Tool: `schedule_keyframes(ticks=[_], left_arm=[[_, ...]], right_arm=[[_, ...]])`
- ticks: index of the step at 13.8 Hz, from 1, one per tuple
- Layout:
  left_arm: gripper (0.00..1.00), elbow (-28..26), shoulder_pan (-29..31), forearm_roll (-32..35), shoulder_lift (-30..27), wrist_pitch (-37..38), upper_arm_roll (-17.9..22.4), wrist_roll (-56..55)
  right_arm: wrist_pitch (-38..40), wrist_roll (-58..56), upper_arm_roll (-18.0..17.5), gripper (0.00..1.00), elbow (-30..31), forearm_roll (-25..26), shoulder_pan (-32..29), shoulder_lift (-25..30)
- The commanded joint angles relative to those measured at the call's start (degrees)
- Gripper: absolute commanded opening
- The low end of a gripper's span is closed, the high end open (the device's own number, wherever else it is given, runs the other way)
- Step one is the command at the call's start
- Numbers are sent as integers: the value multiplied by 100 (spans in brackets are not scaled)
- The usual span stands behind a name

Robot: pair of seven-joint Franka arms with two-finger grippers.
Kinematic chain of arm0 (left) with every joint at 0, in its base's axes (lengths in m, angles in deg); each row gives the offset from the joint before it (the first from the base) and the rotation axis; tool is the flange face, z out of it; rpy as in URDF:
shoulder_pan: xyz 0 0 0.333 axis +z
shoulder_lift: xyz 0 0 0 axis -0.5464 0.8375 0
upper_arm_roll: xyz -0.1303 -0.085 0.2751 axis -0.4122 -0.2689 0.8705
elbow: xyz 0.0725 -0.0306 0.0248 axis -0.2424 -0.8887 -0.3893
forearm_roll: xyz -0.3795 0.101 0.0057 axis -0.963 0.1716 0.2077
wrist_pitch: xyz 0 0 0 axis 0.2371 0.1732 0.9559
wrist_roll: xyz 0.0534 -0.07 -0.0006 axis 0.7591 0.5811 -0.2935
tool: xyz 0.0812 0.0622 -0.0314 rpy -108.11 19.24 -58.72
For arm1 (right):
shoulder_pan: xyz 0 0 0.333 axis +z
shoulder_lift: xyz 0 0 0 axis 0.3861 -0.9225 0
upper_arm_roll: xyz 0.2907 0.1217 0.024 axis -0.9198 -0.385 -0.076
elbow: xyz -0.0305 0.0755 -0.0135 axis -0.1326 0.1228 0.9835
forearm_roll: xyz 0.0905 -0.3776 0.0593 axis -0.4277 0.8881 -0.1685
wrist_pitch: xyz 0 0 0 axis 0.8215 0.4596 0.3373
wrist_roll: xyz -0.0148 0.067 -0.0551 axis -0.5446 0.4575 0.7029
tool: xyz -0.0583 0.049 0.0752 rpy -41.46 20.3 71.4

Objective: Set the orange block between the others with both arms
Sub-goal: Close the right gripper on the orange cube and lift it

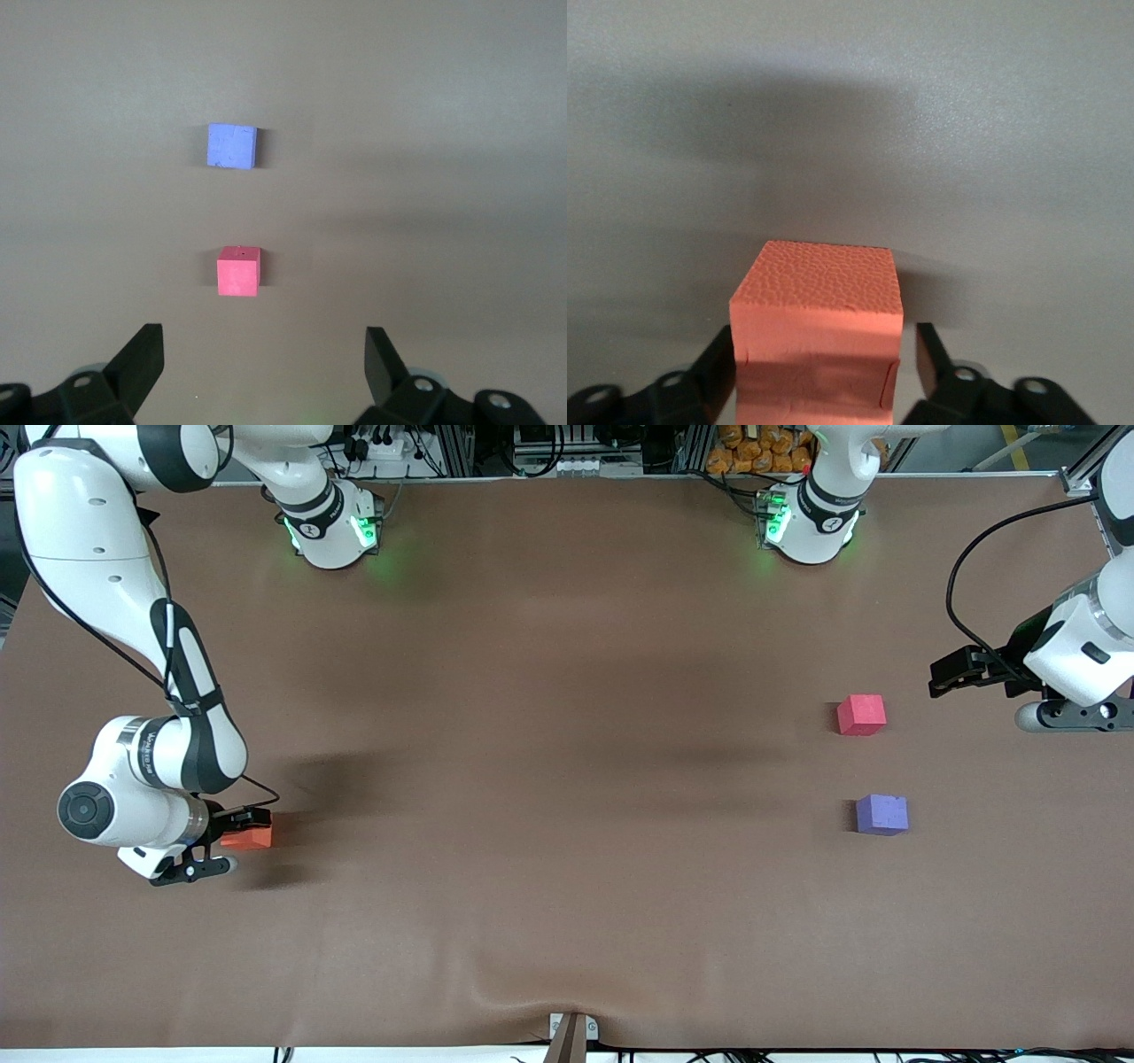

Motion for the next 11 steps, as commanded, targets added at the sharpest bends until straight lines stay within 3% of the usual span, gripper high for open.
schedule_keyframes(ticks=[1,8,11], left_arm=[[100,87,9,-42,23,84,-1,106],[100,78,35,-51,23,84,-1,97],[100,78,53,-42,32,84,-1,106]], right_arm=[[-19,-257,-80,3,-60,-6,-99,-44],[586,-310,-106,0,-252,-6,-20,298],[869,-310,-421,0,-350,-6,32,614]])
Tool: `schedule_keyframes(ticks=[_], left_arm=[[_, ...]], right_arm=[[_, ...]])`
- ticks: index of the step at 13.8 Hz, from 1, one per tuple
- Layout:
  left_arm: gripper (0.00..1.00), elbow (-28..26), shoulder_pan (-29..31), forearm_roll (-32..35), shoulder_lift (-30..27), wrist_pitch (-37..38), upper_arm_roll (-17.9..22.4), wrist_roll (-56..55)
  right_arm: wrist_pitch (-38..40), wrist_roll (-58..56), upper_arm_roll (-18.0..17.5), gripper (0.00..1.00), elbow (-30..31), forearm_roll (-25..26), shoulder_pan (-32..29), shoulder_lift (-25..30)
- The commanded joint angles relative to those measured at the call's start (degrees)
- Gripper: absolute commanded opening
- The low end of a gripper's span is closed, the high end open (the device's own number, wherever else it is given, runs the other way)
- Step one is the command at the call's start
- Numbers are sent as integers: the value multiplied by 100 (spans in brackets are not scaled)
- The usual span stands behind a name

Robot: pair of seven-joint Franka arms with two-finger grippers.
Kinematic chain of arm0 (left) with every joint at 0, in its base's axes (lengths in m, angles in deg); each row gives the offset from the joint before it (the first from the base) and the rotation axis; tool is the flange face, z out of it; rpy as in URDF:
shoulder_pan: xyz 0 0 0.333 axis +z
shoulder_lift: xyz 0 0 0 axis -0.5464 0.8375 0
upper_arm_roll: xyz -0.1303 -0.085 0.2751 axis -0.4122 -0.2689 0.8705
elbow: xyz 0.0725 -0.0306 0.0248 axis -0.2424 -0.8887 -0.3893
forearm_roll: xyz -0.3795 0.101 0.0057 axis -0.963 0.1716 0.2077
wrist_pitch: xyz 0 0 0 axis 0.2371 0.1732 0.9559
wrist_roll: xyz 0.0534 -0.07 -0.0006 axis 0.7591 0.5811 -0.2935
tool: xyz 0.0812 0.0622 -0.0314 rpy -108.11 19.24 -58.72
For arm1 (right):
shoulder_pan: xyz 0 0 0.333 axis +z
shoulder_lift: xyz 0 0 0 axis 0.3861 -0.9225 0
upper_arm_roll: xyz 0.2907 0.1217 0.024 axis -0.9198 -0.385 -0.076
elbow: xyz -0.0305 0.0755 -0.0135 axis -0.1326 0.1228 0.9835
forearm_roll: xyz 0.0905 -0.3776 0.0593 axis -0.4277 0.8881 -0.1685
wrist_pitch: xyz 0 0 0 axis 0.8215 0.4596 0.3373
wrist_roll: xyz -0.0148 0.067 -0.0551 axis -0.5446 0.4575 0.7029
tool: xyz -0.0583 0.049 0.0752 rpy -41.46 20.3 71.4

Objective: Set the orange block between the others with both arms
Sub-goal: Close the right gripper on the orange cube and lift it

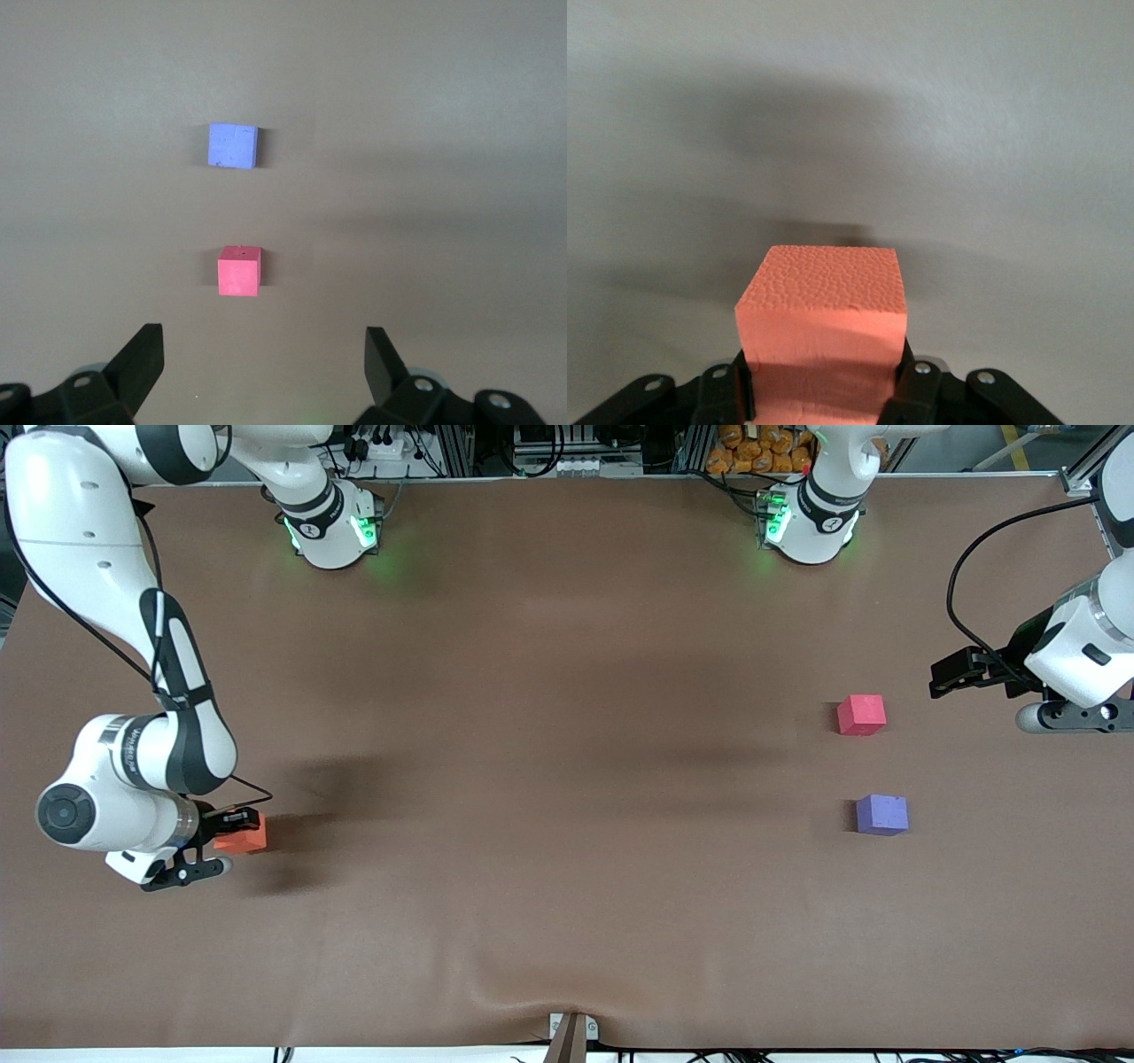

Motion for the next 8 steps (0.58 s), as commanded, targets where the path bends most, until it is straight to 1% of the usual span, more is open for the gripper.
schedule_keyframes(ticks=[1,5,7,8], left_arm=[[100,79,60,-51,29,84,-8,115],[100,79,52,-42,64,84,-8,106],[100,87,8,-42,82,75,-8,80],[100,96,-1,-42,82,75,-8,97]], right_arm=[[228,-65,-408,0,13,-4,18,388],[228,101,-1041,0,-75,-83,105,380],[176,618,-1244,0,-83,-136,394,336],[150,1039,-1245,0,-110,-118,675,292]])
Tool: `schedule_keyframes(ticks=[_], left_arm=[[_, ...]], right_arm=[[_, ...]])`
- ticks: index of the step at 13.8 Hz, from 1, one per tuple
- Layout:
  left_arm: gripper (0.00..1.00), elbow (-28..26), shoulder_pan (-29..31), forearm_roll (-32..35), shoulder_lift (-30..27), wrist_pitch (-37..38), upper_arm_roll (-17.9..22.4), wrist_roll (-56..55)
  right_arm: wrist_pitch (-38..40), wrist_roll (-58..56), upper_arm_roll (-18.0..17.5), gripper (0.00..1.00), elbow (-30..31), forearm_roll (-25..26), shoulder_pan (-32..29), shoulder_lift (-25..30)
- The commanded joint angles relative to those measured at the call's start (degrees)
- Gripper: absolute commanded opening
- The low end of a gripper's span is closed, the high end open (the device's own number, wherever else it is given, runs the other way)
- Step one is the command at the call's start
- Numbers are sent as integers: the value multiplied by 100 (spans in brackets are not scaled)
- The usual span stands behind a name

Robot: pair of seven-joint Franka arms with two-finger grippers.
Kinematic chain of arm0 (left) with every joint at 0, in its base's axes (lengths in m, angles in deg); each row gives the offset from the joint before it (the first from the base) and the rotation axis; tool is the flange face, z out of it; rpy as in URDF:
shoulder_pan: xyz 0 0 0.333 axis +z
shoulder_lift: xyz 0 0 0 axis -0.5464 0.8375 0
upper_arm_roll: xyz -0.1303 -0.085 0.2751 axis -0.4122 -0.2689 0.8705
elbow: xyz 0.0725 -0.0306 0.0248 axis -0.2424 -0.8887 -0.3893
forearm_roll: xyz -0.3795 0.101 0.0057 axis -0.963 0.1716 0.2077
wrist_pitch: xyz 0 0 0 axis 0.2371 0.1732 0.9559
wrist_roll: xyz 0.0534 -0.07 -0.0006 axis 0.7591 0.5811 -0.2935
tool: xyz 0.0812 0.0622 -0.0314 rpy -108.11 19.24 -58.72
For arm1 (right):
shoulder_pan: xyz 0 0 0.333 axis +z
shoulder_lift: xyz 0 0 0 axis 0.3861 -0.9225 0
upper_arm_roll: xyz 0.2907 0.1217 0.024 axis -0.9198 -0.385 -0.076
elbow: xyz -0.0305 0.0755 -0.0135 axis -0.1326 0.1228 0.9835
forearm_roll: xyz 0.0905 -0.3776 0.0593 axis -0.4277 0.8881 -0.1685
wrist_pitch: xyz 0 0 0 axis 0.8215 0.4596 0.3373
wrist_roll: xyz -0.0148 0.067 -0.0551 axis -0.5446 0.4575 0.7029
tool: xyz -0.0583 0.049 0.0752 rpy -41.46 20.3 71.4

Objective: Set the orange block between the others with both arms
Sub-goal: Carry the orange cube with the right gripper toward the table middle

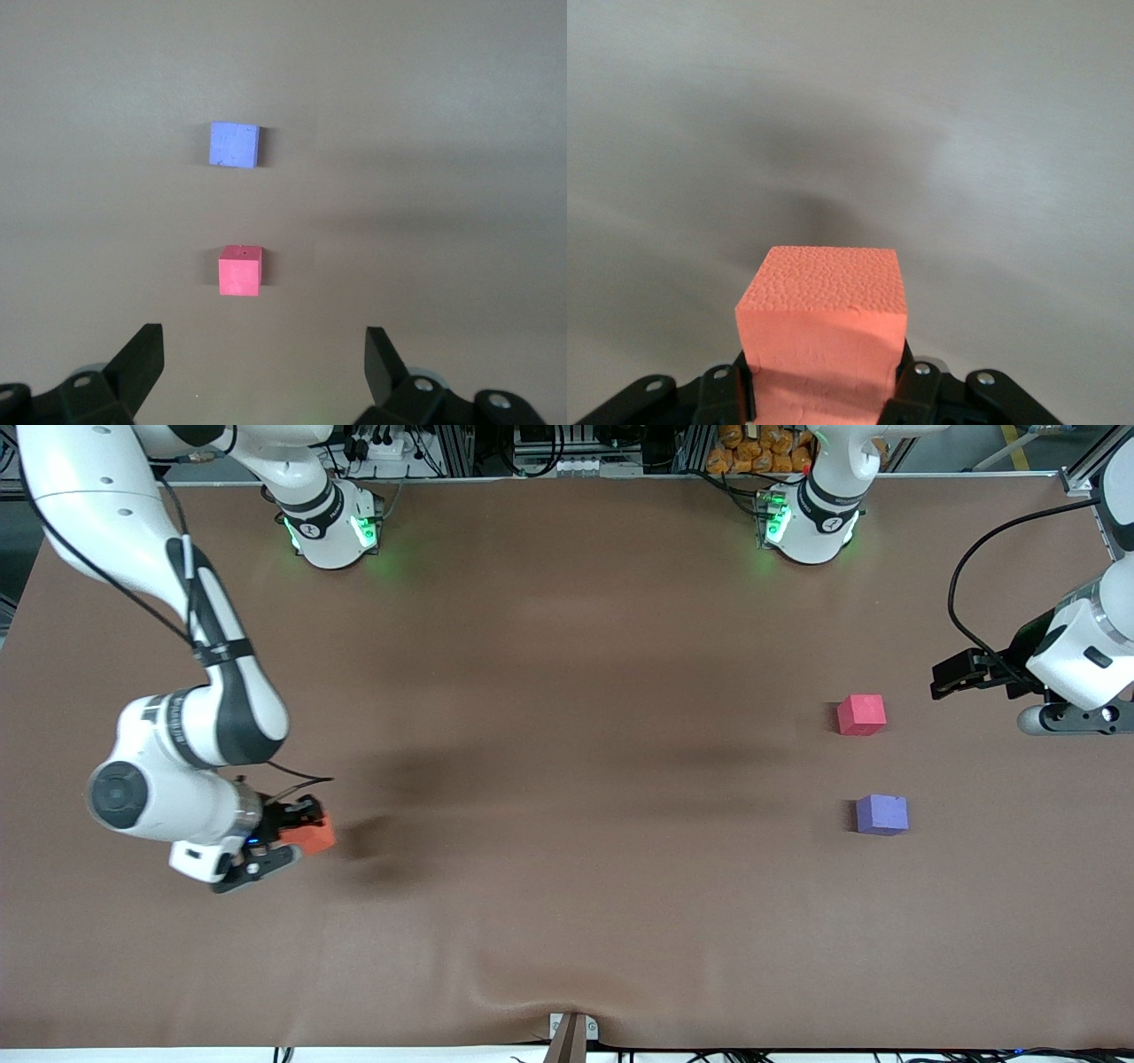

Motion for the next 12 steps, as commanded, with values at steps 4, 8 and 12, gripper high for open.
schedule_keyframes(ticks=[4,8,12], left_arm=[[100,96,-32,-33,155,49,-5,10],[100,96,-49,-33,242,31,-13,97],[100,96,-49,-42,357,-21,-14,97]], right_arm=[[-39,2525,-56,0,-385,-3,1463,-254],[-39,3740,-65,0,-482,-20,2088,-386],[-83,4760,-65,0,-482,-29,2527,-527]])
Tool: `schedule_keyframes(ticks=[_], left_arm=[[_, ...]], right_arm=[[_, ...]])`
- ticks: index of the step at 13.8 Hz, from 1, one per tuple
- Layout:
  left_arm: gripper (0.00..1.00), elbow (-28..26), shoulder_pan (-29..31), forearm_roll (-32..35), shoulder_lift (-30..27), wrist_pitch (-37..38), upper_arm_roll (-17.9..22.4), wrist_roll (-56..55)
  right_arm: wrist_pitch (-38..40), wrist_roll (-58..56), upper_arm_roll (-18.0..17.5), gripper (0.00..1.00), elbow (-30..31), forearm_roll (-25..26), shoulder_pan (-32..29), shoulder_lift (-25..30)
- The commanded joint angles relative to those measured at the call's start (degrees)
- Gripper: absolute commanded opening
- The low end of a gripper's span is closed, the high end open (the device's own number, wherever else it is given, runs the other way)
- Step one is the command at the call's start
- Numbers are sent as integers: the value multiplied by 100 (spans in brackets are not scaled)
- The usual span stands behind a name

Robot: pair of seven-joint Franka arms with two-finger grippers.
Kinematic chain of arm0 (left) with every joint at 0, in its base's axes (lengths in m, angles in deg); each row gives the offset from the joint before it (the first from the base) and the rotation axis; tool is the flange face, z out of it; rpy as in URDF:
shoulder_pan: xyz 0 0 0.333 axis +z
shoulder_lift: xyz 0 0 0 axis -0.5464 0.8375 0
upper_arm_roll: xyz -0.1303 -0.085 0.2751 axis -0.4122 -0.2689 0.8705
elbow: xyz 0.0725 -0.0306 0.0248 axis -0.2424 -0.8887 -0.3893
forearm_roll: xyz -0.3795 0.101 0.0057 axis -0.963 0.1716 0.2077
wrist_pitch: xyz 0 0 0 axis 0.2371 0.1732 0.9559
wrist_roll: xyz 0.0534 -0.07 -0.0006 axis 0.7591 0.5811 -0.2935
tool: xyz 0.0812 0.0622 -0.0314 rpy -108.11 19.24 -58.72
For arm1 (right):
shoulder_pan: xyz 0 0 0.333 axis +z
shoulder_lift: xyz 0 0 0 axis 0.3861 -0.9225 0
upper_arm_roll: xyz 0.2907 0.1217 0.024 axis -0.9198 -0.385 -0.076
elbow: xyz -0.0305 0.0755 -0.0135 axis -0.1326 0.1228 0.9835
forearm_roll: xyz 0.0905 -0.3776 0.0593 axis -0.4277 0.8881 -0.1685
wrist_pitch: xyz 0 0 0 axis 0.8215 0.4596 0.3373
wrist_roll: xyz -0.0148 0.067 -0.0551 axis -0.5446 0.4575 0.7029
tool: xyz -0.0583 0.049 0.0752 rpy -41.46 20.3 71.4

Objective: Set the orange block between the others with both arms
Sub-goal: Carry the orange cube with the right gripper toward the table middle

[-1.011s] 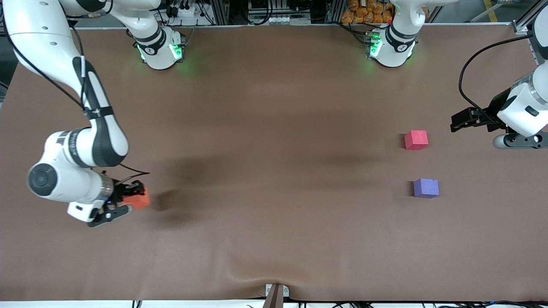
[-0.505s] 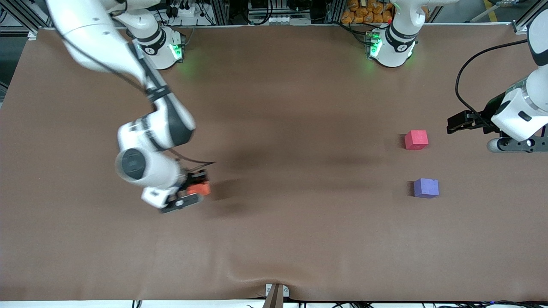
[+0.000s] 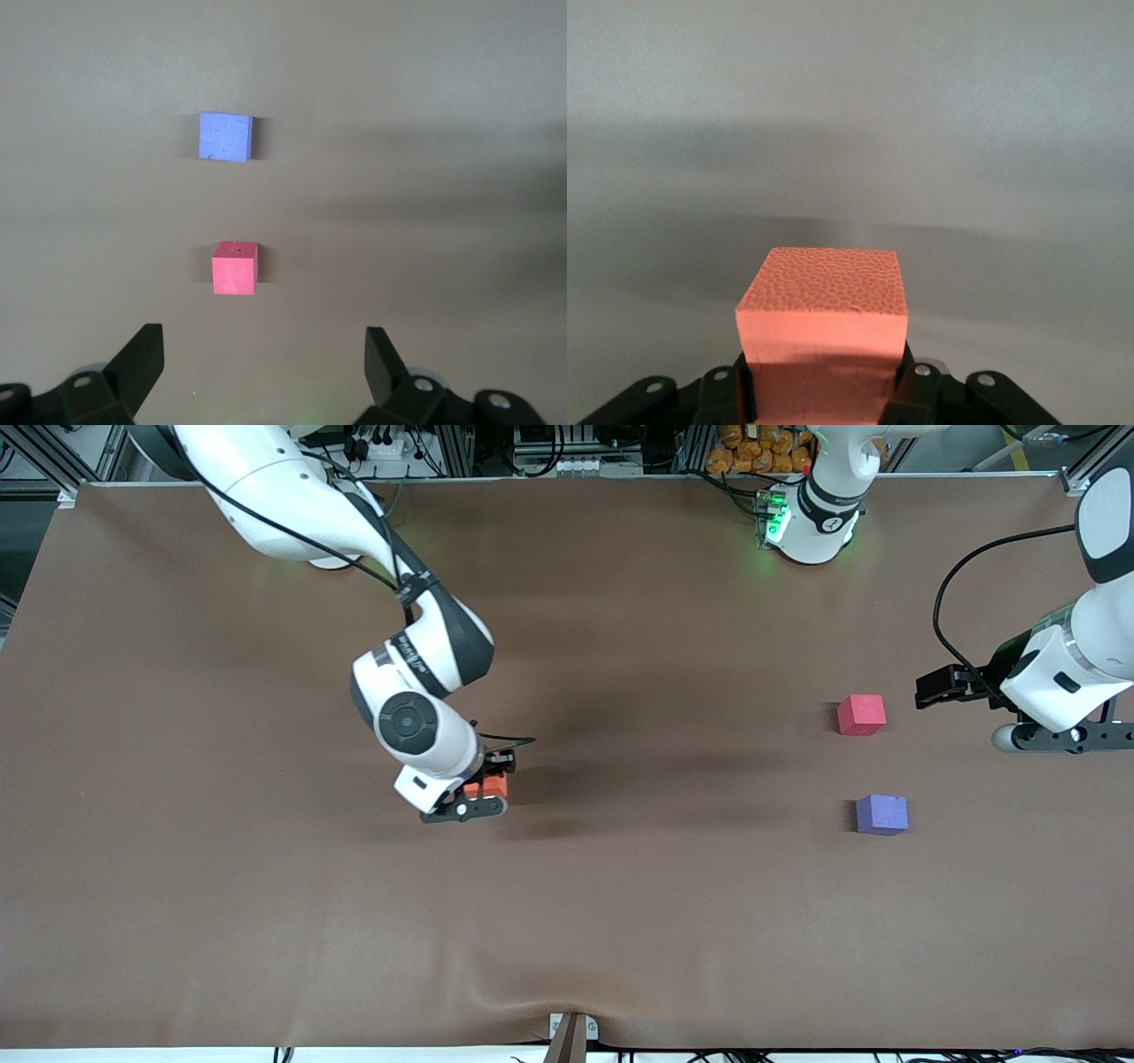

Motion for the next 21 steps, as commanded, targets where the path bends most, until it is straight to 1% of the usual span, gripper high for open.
schedule_keyframes(ticks=[1,3,6,8,10,11,12,13,14,15,16,21], left_arm=[[100,103,-17,-42,122,-73,4,97],[100,103,-17,-42,166,-100,4,97],[100,103,-25,-42,237,-100,4,106],[100,103,-25,-42,333,-100,-57,106],[100,103,-34,-42,386,-100,-67,97],[100,103,-60,-42,413,-100,-67,80],[100,103,-78,-42,413,-100,-67,10],[100,103,-87,-42,413,-100,-67,61],[100,103,-69,-51,430,-100,-67,97],[100,103,-78,-51,456,-109,-67,97],[100,112,-78,-51,457,-109,-67,97],[100,226,-87,-42,579,-180,-67,106]], right_arm=[[-108,695,29,0,-189,-65,370,-224],[-424,1284,38,0,-180,-74,721,-399],[-1179,2164,38,0,-189,-39,1258,-751],[-1462,2341,38,0,-198,-30,1478,-918],[-1489,2350,55,0,-242,-21,1532,-971],[-1480,2350,64,3,-242,-21,1532,-971],[-1489,2359,64,8,-242,-21,1532,-980],[-1489,2368,64,16,-242,-21,1532,-998],[-1489,2376,73,36,-242,-13,1532,-1024],[-1498,2385,82,71,-242,5,1532,-1033],[-1507,2385,91,100,-242,22,1549,-1033],[-1419,2368,108,100,-329,14,1497,-910]])
